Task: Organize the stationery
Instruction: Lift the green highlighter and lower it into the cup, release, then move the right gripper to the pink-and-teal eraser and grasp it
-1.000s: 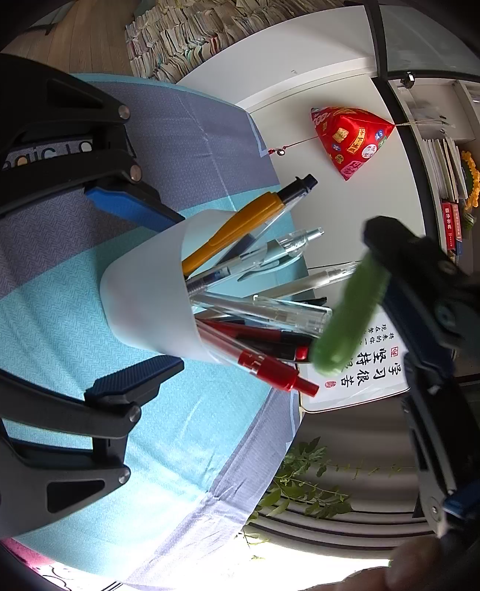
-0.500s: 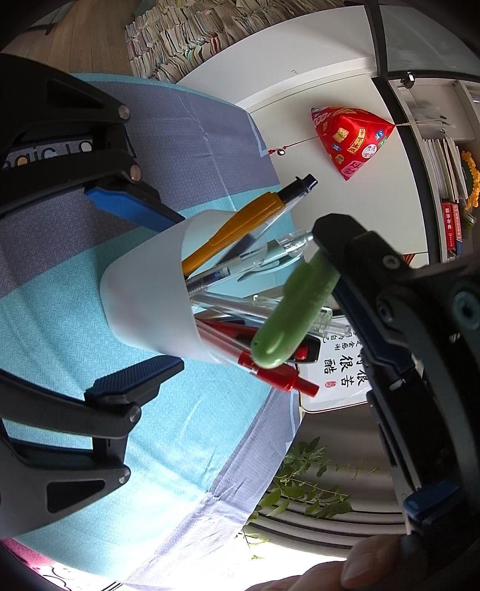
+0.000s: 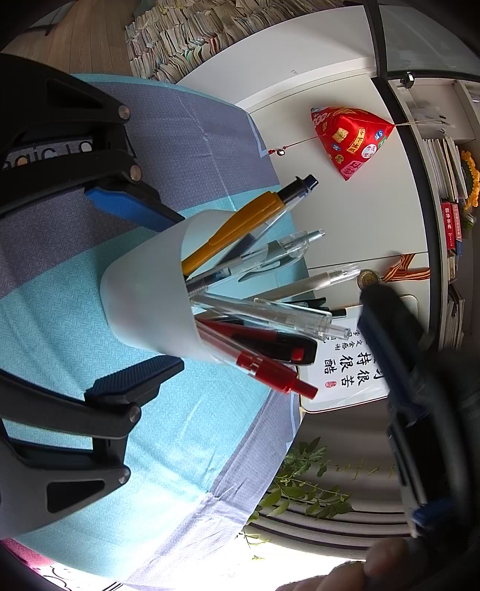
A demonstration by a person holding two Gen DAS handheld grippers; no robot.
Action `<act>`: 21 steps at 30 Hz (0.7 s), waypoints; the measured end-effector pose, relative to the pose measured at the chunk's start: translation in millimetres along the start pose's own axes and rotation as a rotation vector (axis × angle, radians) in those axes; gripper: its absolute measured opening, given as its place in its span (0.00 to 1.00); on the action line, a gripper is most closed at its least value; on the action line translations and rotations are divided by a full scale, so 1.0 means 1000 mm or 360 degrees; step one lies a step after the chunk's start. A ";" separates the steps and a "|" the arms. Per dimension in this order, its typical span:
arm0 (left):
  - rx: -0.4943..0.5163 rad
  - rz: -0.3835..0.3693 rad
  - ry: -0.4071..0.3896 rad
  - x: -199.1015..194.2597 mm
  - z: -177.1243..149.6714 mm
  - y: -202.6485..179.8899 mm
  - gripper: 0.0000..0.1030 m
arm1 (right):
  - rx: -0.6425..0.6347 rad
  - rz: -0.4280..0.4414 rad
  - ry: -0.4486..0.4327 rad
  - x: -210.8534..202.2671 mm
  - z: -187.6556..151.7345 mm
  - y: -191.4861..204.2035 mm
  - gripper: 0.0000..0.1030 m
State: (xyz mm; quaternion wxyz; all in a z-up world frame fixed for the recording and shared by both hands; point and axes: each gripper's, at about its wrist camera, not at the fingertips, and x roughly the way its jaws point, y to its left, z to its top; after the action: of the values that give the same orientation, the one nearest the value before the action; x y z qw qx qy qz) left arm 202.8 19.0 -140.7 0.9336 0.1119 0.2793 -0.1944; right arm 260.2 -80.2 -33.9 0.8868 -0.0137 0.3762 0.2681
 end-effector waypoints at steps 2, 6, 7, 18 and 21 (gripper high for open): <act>0.0002 0.0002 0.0000 0.000 0.000 0.000 0.66 | -0.0004 -0.0069 0.0016 0.002 -0.002 -0.017 0.13; 0.0004 0.0004 0.0001 0.000 0.001 0.000 0.66 | 0.0013 -0.0192 0.0136 0.024 -0.020 -0.060 0.42; 0.0004 0.0004 0.0001 0.000 0.001 0.001 0.66 | 0.0019 -0.0224 0.0169 0.033 -0.026 -0.070 0.47; 0.0007 0.0007 0.0001 0.000 0.001 0.000 0.66 | -0.0149 -0.0358 0.0220 0.081 -0.053 -0.096 0.50; 0.0009 0.0009 0.0001 -0.001 0.001 0.001 0.66 | -0.0203 -0.0371 0.0201 0.088 -0.054 -0.098 0.50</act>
State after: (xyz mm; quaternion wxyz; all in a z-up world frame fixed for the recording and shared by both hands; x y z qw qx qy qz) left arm 202.9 19.8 -139.8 0.9337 0.1155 0.2787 -0.1927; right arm 322.5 -135.2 -149.0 0.8837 -0.1304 0.4095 0.1852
